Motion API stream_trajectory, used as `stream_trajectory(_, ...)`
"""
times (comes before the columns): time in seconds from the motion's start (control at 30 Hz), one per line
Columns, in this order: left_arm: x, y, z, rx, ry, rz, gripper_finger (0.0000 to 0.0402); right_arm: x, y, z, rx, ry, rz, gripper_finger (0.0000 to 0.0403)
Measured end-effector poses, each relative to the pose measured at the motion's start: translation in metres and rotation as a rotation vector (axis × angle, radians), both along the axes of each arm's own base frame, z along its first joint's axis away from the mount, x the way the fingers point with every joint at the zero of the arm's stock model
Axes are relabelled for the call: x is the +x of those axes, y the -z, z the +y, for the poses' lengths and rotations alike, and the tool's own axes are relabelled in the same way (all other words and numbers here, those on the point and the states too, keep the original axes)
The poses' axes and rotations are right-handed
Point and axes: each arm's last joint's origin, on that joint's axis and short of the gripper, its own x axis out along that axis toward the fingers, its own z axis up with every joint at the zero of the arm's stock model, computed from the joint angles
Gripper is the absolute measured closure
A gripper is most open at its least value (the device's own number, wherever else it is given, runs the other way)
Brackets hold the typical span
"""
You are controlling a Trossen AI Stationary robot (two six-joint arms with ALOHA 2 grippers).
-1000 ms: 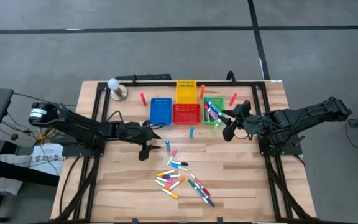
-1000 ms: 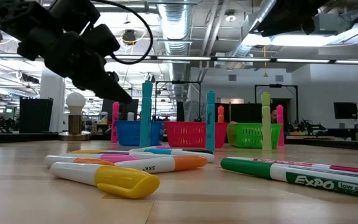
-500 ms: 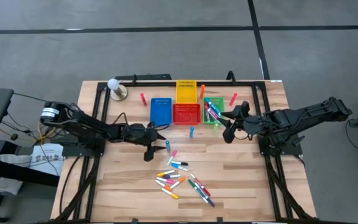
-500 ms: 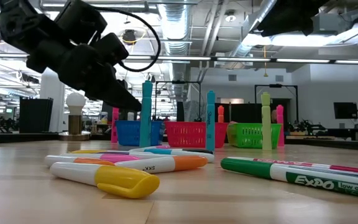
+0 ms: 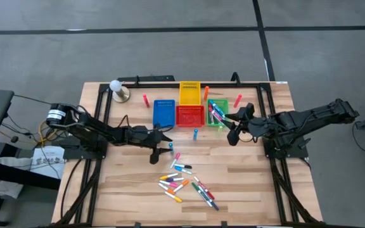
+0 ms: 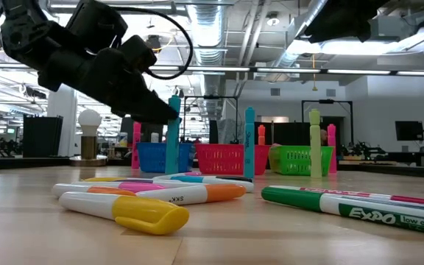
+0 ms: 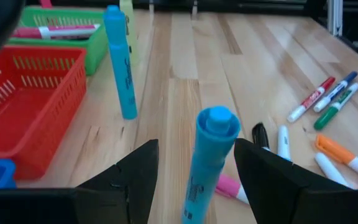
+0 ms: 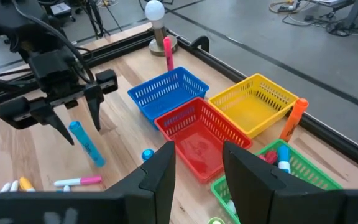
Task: Pick & Place Markers
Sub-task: Put the left large light blue highlighter pen into the red bin
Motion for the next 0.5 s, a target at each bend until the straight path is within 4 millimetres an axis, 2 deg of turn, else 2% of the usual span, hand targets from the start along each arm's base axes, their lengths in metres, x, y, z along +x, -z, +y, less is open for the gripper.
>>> stream_trajectory(0.5,0.0011,-0.0026,0.0009,0.026,-0.011,-0.030,0.0201,0.0001,0.0001,0.0000,0.000,0.000,0.000,0.0278)
